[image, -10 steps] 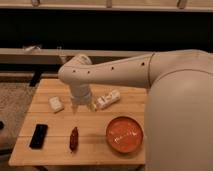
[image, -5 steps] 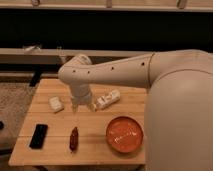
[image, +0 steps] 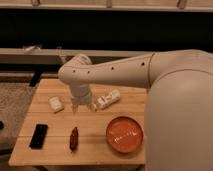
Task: Push the ceramic bowl across the table
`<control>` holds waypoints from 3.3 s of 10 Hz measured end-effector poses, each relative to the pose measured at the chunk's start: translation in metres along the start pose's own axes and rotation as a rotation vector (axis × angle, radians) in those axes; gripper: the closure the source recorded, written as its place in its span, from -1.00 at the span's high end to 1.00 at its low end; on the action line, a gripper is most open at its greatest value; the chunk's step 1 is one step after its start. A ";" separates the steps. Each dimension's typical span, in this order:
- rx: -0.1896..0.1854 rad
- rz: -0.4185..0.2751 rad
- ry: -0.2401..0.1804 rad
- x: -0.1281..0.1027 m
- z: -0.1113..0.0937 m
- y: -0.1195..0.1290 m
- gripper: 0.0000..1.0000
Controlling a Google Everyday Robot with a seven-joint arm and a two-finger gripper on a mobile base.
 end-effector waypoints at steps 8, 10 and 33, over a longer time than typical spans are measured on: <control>0.000 0.000 0.000 0.000 0.000 0.000 0.30; 0.000 0.000 0.000 0.000 0.000 0.000 0.30; -0.011 0.215 0.117 0.054 0.053 -0.097 0.30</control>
